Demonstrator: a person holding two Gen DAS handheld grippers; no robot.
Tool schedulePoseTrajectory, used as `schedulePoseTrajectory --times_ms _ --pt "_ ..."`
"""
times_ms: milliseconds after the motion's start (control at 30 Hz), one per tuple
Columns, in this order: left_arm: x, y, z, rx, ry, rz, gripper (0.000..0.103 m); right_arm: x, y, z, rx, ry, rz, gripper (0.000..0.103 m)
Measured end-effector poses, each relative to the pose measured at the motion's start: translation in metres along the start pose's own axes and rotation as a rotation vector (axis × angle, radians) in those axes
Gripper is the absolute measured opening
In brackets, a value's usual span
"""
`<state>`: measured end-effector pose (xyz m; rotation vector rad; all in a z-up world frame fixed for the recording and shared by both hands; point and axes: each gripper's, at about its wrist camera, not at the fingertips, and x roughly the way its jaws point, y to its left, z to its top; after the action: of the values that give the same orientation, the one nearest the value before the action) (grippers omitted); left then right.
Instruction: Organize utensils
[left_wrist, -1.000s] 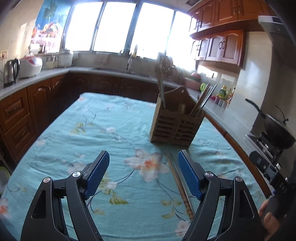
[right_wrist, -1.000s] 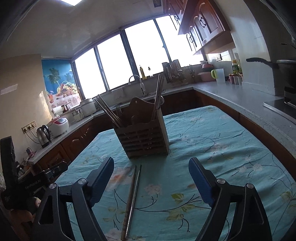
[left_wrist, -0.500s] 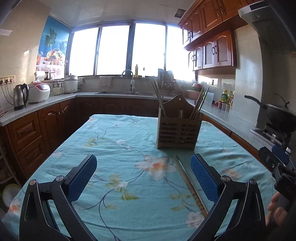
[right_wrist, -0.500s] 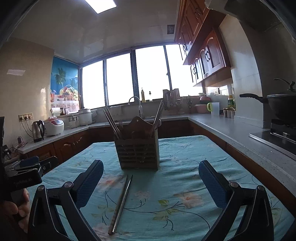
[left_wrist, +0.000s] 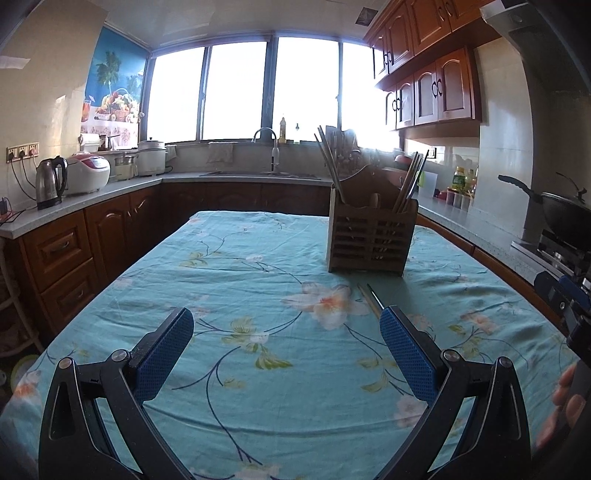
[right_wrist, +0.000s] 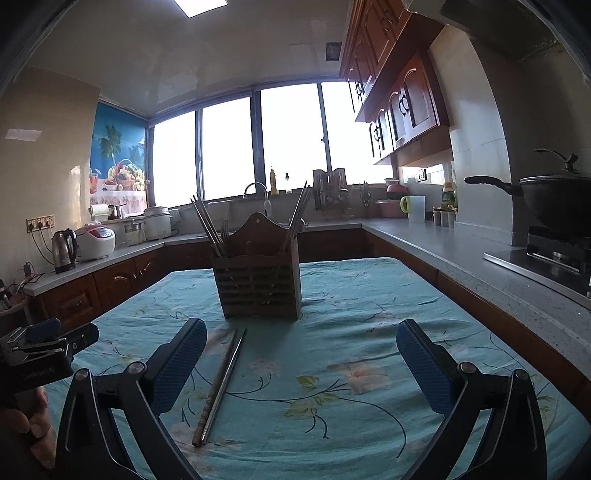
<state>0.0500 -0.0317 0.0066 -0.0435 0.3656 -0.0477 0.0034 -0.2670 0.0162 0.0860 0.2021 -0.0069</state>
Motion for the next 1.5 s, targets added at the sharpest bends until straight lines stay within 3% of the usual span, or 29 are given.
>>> schedulePoseTrajectory --times_ms 300,1033,1500 --pt "-0.003 -0.001 -0.006 0.005 0.016 -0.006 0.103 -0.001 -0.004 -0.005 0.018 0.052 -0.004 0.103" --pt "-0.025 -0.01 -0.014 0.034 -0.045 -0.001 0.103 -0.021 -0.004 -0.014 0.013 -0.024 -0.018 0.103" --pt "-0.029 -0.003 -0.014 0.019 -0.07 0.026 0.103 -0.021 0.003 -0.017 -0.001 -0.026 -0.001 0.103"
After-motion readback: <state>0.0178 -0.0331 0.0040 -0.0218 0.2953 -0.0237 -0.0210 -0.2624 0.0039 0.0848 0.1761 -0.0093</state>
